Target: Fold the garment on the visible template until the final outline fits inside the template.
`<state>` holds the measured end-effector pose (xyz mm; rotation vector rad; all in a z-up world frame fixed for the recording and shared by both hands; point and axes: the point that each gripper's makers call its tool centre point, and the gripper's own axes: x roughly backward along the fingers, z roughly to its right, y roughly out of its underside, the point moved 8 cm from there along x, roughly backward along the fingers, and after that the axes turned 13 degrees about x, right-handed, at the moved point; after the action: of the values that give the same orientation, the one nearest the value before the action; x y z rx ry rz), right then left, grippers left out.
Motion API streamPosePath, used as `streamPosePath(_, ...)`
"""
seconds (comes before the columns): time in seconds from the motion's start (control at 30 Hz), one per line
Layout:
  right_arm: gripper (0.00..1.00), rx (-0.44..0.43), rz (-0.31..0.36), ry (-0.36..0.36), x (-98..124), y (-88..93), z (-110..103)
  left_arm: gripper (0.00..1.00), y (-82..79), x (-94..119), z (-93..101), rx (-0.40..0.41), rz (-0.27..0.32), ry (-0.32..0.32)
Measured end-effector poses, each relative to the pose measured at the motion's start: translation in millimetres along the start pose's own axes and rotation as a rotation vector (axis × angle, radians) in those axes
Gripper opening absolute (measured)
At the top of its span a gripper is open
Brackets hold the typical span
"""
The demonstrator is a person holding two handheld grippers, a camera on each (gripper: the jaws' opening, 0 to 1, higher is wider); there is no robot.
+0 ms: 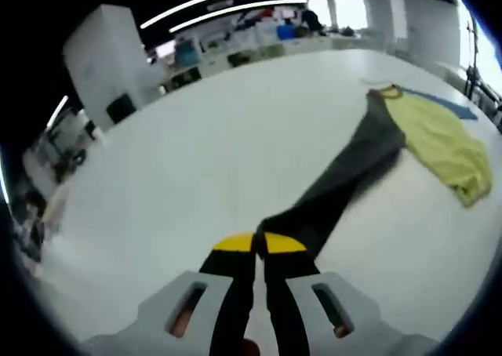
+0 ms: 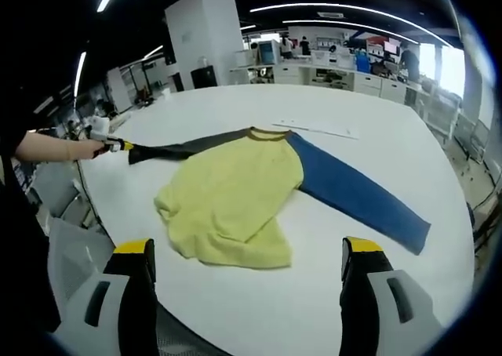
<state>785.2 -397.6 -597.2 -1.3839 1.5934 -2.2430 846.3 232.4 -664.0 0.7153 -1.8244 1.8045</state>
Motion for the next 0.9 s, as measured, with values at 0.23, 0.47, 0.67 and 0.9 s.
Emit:
streamPosePath(0.23, 0.98, -0.008, -0.010, 0.011, 0.7, 0.5, -0.6, 0.00, 4.0, -8.4, -3.2, 0.066, -0.025, 0.016)
streamPosePath(0.47, 0.98, -0.007, -0.016, 0.012, -1.8, -1.4, -3.9, 0.00, 8.4, -17.5, -5.8, 0.087, -0.055, 0.029)
streamPosePath(0.67, 0.98, -0.007, -0.021, 0.013, -3.1, -2.0, -4.7, 0.00, 10.7, -21.6, -6.9, 0.094, -0.073, 0.037)
streamPosePath(0.9, 0.98, -0.008, -0.025, 0.010, -6.3, -2.1, -5.4, 0.00, 13.4, -23.8, -6.9, 0.108, -0.089, 0.046)
